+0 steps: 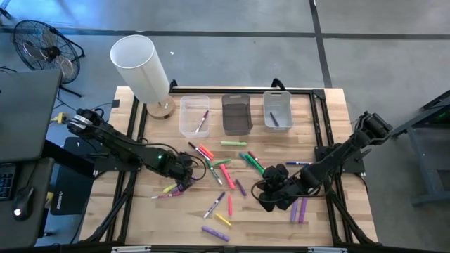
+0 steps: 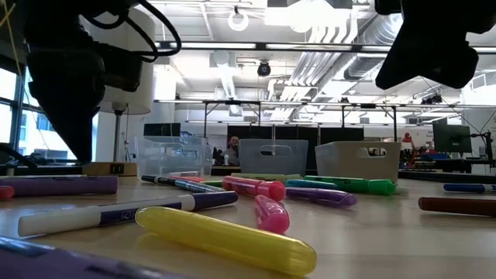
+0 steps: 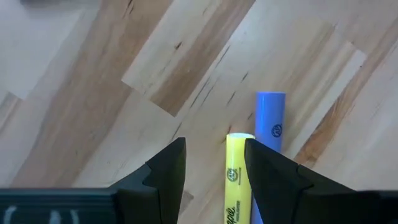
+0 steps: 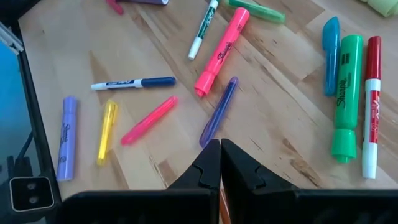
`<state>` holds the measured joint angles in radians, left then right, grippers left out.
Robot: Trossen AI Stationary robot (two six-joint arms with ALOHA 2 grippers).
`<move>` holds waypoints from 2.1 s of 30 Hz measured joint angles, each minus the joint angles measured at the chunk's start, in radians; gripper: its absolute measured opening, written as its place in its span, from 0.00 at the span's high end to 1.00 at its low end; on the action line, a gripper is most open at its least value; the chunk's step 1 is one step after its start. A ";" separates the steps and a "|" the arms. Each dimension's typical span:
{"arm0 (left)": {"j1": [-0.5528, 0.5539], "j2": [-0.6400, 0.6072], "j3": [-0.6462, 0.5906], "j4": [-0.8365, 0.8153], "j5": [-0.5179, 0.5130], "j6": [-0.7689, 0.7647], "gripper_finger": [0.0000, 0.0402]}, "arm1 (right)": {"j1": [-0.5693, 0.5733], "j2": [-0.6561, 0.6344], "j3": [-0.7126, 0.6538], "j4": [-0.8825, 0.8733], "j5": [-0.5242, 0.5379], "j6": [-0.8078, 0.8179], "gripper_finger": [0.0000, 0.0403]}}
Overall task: Pick & Place Markers
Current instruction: Put the yellow highlighter into the black bin
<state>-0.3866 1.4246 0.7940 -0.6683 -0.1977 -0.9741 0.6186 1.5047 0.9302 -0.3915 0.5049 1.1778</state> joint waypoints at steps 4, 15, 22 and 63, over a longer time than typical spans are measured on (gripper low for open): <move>-0.009 0.000 0.000 -0.009 0.070 -0.016 0.60 | 0.000 0.000 0.000 0.001 0.001 0.000 1.00; -0.218 0.000 0.000 -0.088 0.094 -0.268 0.70 | -0.003 0.000 0.000 0.001 0.002 -0.015 1.00; -0.291 0.000 -0.012 -0.095 0.076 -0.339 0.71 | -0.004 0.000 0.000 0.001 0.014 -0.033 1.00; -0.044 -0.003 -0.177 -0.014 0.111 -0.032 0.71 | -0.082 0.000 0.000 0.001 0.053 -0.008 1.00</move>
<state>-0.4307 1.4220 0.6170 -0.6823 -0.0868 -1.0063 0.5366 1.5043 0.9302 -0.3901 0.5578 1.1698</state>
